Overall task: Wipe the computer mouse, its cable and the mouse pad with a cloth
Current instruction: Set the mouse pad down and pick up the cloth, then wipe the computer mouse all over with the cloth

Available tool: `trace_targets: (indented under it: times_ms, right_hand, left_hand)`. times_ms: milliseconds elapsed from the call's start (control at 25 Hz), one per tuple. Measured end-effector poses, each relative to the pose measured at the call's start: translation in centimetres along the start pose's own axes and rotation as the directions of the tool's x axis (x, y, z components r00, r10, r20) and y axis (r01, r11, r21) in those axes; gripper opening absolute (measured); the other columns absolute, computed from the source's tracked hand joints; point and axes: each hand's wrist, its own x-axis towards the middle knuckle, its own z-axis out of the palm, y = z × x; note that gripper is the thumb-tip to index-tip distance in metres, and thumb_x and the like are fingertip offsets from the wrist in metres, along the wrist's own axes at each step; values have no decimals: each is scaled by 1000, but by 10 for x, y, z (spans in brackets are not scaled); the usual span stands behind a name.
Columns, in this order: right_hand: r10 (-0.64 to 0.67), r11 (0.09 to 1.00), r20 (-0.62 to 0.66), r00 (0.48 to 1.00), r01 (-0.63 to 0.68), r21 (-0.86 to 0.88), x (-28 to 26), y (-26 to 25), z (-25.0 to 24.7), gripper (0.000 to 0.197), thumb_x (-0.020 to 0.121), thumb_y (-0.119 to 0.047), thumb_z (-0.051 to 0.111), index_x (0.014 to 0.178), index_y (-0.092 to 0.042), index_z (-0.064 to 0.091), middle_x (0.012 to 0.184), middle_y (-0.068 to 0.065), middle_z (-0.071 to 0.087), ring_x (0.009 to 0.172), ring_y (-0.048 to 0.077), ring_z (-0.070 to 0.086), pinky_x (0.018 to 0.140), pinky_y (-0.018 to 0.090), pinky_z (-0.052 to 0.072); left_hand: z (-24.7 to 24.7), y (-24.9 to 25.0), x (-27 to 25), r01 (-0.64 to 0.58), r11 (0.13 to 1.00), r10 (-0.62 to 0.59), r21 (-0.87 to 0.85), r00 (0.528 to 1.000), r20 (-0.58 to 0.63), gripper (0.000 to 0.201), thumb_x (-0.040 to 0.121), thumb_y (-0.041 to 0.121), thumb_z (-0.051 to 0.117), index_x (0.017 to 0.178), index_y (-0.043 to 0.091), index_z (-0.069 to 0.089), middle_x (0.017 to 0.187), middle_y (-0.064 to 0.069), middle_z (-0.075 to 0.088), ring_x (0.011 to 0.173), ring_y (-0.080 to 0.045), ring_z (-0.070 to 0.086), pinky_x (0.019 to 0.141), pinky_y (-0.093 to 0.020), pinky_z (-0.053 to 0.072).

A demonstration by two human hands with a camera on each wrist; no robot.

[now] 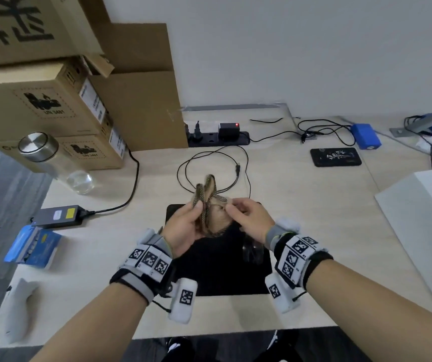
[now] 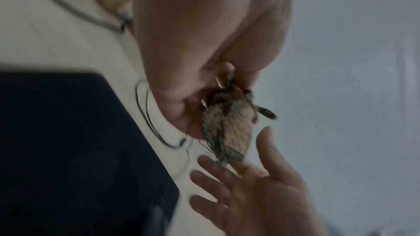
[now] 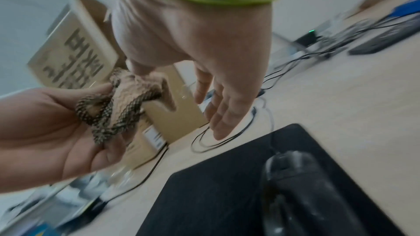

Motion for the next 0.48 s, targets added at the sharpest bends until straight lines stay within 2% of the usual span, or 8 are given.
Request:
trace_targets:
  times_ms: [80,160,200,240,320,360,400,480]
  right_hand:
    - [90,965,122,988,-117,236,-7,6,-20,75,66,-78,60,114,-21,65,111,1,71,105,21,66,90,43,54]
    - [135,865,216,967,-221,451,-13,15,-36,75,71,-65,68,126,-14,60,126,7,65,115,24,62,100,43,47]
    - [136,828,207,969,-226,513,-14,19,-40,76,72,-54,74,132,-11,55,133,9,60,120,25,58,105,45,43]
    - [147,818,154,977,-207,536,-17,24,-44,69,76,-41,76,131,-7,54,133,13,59,121,29,57,106,48,41]
    - [177,871,-2,984,-156,465,-23,32,-50,34,86,-19,70,114,-3,64,115,18,68,110,35,63,100,51,47]
    - [179,900,-52,983,-142,412,-26,38,-52,22,88,-16,67,107,-5,67,108,17,71,104,35,66,96,52,49]
    - [183,917,-85,979,-139,373,-31,45,-55,15,89,-16,65,102,-9,68,104,15,72,100,33,68,94,52,51]
    - [198,936,-160,967,-139,322,-36,59,-63,9,90,-21,63,96,-16,68,100,10,73,95,29,69,90,52,53]
  left_hand:
    - [34,-4,4,153,984,-138,-92,978,157,40,99,33,37,129,18,57,126,-8,67,112,-25,64,93,-47,52]
    - [56,-13,8,260,963,-233,-75,938,256,51,93,43,39,133,16,55,124,-8,67,112,-26,63,91,-46,51]
    - [61,-19,10,290,957,-271,-30,922,275,53,95,46,37,133,15,55,123,-8,68,113,-27,63,92,-46,51]
    - [66,-26,13,309,950,-306,34,911,277,54,98,49,35,132,13,57,121,-9,68,113,-29,64,92,-47,52]
    - [74,-44,22,272,939,-312,212,932,183,51,99,45,45,122,3,62,119,-20,68,106,-32,67,89,-45,55]
    - [75,-52,27,238,916,-284,322,953,104,44,98,37,51,116,-1,64,116,-24,68,98,-31,69,84,-42,58]
    - [77,-62,32,226,881,-263,416,964,33,37,99,32,52,111,-1,64,113,-25,69,89,-28,69,79,-38,59]
    - [75,-80,38,266,831,-261,489,962,-79,32,102,29,47,110,4,65,105,-16,71,77,-20,66,73,-33,56]
